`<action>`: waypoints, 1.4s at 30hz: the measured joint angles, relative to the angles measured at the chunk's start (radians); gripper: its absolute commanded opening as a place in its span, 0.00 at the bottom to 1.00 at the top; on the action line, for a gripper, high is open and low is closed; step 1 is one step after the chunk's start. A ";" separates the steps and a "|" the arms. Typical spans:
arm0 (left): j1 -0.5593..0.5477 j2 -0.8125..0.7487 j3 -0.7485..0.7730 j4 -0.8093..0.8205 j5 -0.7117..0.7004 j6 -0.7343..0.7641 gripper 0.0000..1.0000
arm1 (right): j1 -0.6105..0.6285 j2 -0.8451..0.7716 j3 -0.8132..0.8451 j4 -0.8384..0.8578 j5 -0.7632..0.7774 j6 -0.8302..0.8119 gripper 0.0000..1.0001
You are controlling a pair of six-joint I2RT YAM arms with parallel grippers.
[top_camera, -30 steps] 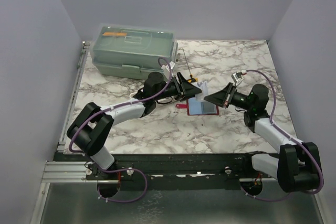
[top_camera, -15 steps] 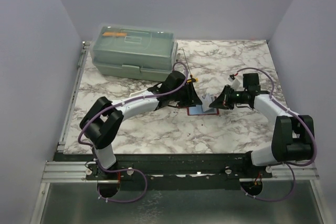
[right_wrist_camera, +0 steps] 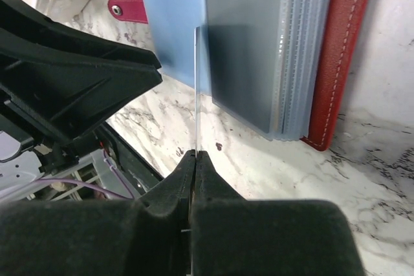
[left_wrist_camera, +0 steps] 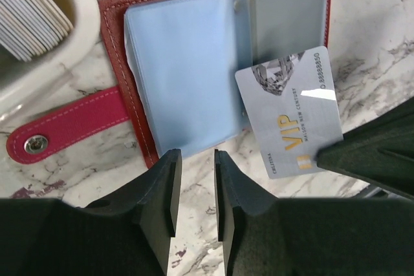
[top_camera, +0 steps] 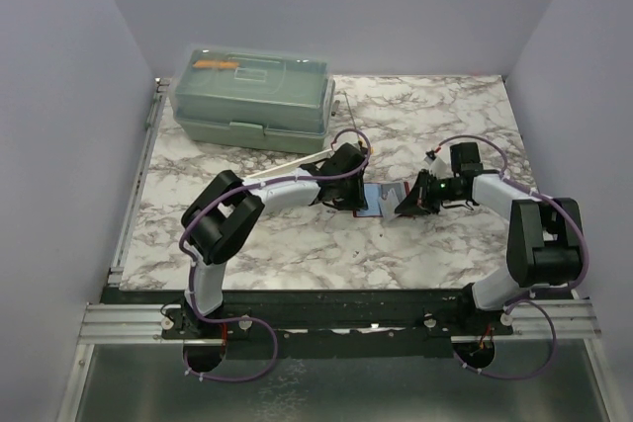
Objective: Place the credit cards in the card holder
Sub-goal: Insert the credit card into the card holder.
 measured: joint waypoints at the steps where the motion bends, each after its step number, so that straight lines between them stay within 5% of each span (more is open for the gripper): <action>1: 0.000 0.007 0.000 -0.002 -0.009 0.000 0.29 | 0.000 0.003 0.000 -0.001 0.005 -0.002 0.00; 19: 0.000 0.020 -0.001 -0.018 -0.052 -0.001 0.25 | 0.000 0.113 0.031 0.038 0.016 -0.024 0.00; 42: 0.000 0.020 -0.009 -0.014 -0.052 -0.009 0.22 | 0.003 0.167 -0.054 0.376 -0.036 0.089 0.00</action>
